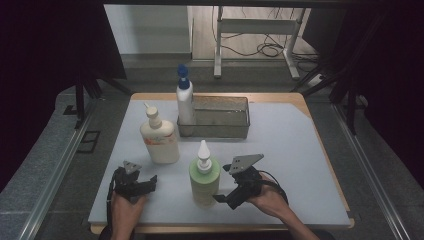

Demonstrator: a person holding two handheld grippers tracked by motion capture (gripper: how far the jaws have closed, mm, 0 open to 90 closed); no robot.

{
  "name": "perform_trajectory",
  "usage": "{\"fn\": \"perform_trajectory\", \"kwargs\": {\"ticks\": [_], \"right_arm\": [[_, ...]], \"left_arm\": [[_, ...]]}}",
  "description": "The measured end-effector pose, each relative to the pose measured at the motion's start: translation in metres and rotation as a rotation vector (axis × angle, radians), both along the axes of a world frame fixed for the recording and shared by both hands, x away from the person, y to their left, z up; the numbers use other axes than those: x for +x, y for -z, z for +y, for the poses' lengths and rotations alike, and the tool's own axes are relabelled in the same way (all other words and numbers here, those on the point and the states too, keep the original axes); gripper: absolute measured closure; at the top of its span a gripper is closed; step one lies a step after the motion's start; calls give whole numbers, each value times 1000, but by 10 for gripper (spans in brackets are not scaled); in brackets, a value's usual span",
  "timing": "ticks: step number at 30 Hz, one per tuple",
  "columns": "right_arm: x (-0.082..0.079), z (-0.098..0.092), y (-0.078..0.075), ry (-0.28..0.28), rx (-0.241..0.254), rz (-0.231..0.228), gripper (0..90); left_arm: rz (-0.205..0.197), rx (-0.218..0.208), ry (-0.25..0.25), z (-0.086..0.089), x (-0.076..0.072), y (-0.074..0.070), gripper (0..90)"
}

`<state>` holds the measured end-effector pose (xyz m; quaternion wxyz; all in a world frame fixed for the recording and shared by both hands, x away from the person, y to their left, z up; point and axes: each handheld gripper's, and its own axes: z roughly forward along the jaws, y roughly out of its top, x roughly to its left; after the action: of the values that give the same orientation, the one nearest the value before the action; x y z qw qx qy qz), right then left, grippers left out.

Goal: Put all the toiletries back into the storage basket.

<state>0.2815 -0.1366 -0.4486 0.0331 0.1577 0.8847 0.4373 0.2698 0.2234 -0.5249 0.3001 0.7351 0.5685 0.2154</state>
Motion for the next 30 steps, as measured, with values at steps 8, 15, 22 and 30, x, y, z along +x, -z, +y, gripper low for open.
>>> {"fn": "perform_trajectory", "kwargs": {"ticks": [8, 15, 22, 30], "right_arm": [[-3, 14, -11, -25, 12, -23, 0], [-4, 28, -16, -43, 8, -43, 0], [-3, 38, -17, -48, 22, -54, 18], [-2, 42, -18, -45, 57, -70, 84]], "left_arm": [[2, 2, 1, 0, 0, 0, 137], [2, 2, 1, 0, 0, 0, 137], [2, 2, 1, 0, 0, 0, 137], [2, 2, 2, 0, 0, 0, 137]]}}
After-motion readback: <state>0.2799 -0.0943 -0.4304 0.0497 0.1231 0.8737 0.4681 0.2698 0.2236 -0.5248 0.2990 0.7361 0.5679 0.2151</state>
